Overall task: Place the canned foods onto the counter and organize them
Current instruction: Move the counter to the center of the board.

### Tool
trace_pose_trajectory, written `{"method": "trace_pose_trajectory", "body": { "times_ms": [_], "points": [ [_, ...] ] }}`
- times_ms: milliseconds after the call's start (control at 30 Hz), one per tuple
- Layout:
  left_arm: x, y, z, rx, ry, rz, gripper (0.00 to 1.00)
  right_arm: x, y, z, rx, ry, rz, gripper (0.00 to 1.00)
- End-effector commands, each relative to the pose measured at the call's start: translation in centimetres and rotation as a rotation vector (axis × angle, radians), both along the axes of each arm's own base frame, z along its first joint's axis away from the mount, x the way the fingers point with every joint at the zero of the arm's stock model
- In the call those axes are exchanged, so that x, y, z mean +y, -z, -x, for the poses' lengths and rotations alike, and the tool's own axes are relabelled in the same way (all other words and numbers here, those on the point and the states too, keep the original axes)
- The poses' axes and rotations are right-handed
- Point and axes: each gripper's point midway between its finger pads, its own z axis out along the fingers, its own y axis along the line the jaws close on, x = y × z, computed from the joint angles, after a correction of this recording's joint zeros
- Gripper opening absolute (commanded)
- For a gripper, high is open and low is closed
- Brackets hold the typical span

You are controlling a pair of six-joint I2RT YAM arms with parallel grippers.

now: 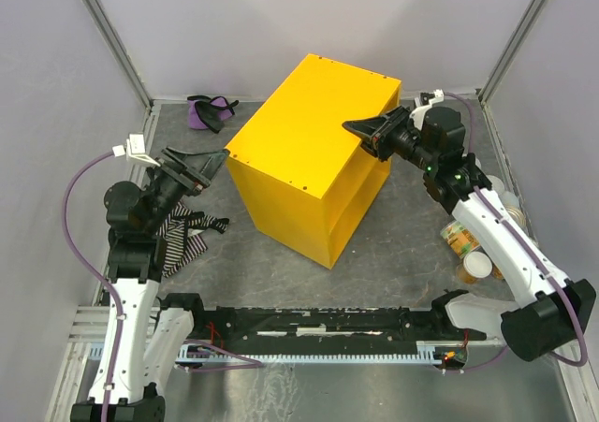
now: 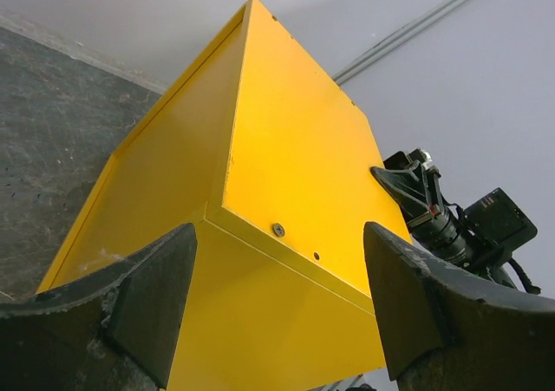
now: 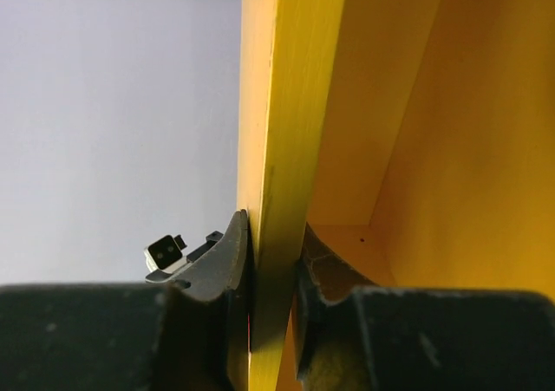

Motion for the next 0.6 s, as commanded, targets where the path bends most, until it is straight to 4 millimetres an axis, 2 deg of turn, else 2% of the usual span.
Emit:
{"method": "trace_pose_trajectory", "body": {
  "times_ms": [0,267,567],
  "points": [
    [0.4,-0.7,-0.7,-0.034,-0.032,0.011,0.83,2.3,-1.9,1.2,-0.215,-0.166,0.097,0.1],
    [0.6,-0.1,-1.7,-0.023,-0.066,-0.013,0.81,4.1,0.0,0.6,-0.159,-0.267,0.087,0.1],
    [0.5,-0.7,-2.0,-0.056,-0.096,-0.027,0.77,6.1,2.8,-0.3,-0.087,-0.358,0.075,0.11]
  ]
}}
